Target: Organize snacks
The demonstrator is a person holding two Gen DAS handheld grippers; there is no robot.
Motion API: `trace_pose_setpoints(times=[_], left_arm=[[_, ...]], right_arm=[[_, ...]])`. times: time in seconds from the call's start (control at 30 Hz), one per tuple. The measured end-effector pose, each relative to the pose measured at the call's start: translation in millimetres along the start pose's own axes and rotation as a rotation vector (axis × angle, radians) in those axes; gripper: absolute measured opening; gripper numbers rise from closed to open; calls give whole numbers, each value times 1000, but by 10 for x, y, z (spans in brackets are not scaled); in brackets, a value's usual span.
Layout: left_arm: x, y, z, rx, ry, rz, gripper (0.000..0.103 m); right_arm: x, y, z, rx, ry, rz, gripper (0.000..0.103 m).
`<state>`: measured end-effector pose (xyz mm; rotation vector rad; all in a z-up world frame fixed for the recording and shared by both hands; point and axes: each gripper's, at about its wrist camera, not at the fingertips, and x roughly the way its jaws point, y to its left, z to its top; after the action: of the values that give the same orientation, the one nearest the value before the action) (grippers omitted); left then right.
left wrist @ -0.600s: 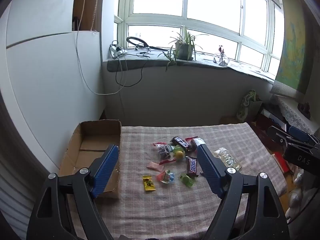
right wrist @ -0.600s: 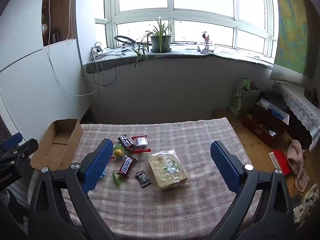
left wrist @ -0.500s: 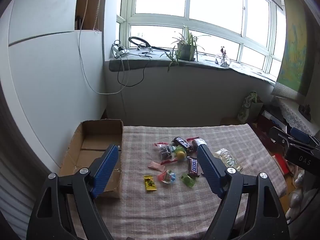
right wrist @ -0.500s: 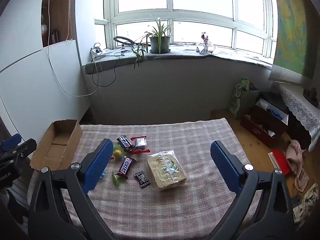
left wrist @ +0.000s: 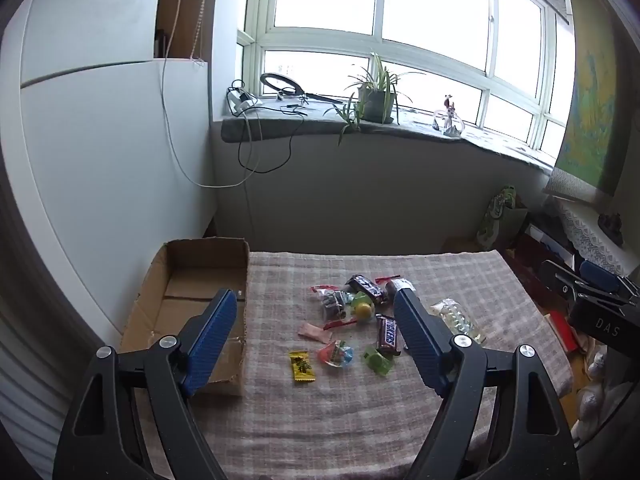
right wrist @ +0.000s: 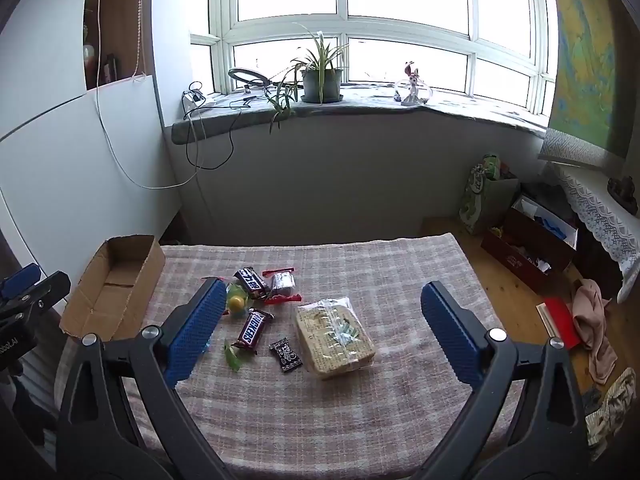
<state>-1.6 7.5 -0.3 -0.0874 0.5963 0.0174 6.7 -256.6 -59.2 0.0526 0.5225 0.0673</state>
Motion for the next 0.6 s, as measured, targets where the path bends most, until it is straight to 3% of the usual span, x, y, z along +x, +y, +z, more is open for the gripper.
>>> trace_pose_setpoints(times=[0.6], left_arm=[[-9, -5, -24, -4, 11, 7, 81]], right_arm=[[34, 44, -39, -2, 14, 9, 100]])
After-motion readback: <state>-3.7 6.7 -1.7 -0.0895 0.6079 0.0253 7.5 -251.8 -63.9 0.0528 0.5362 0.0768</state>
